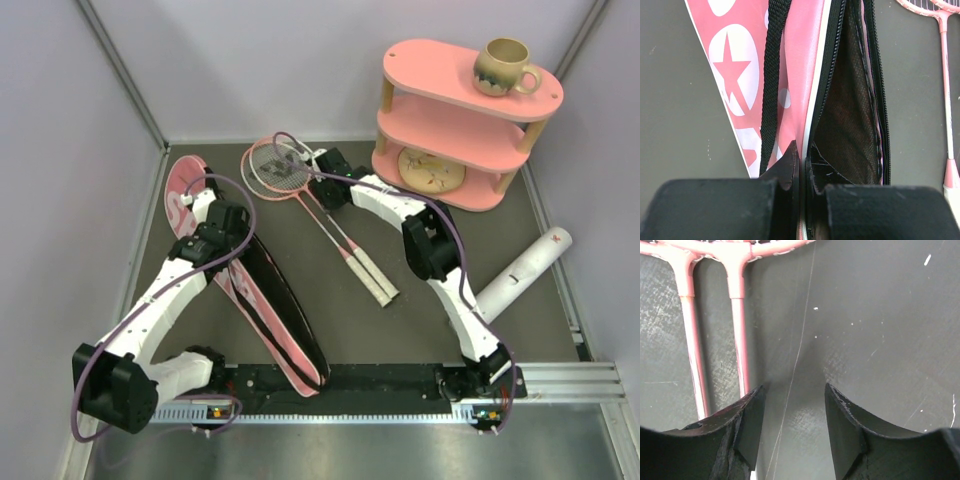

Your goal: Pack up the badminton gear

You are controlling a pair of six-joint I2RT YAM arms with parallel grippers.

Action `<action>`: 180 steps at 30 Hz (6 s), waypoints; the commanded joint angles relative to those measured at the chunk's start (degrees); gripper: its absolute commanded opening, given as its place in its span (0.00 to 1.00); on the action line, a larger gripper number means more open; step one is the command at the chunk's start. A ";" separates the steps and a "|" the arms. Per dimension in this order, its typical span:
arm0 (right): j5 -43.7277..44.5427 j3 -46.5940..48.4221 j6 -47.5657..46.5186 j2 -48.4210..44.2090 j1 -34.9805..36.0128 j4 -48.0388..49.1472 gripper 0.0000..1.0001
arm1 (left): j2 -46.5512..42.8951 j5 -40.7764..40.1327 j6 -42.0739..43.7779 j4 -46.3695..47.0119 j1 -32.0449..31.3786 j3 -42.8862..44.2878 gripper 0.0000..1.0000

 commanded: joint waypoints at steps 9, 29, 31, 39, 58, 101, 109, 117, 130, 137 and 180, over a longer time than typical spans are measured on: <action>-5.48 -0.58 6.79 -10.17 0.16 -4.26 0.49 | -1.08 1.68 1.48 5.33 1.08 -0.88 0.00; -8.22 6.80 4.41 3.45 1.21 -3.30 0.36 | -2.22 2.56 1.31 5.95 1.34 -1.94 0.00; -7.42 7.85 3.80 4.68 1.65 -3.30 0.33 | -2.05 2.56 1.31 6.12 1.43 -1.85 0.00; -7.59 11.54 1.70 5.32 1.83 -4.96 0.00 | -0.73 3.43 0.26 7.26 1.95 -1.67 0.00; -58.11 -28.76 36.38 -42.75 -3.09 11.09 0.00 | -7.66 18.38 1.92 33.95 10.74 -11.42 0.00; -58.23 -58.51 71.73 -41.29 8.60 46.80 0.00 | -17.07 23.91 -8.54 37.41 11.18 -20.56 0.00; -53.40 -42.78 71.47 -26.19 9.04 44.96 0.00 | -23.58 30.49 -7.83 32.93 11.18 -22.85 0.00; -45.14 -31.98 64.91 -18.87 10.27 47.60 0.00 | -24.72 36.13 -12.49 31.00 11.10 -24.70 0.00; -33.88 -27.12 34.75 -19.74 12.20 34.68 0.01 | -27.01 36.49 -11.88 27.92 11.10 -24.35 0.00; -24.68 -25.63 15.86 -22.99 14.57 21.41 0.14 | -27.27 35.26 -12.58 26.69 11.10 -24.18 0.00; -10.94 -39.43 11.79 -44.26 27.84 7.34 0.78 | -21.91 29.28 -11.17 20.89 11.18 -17.41 0.00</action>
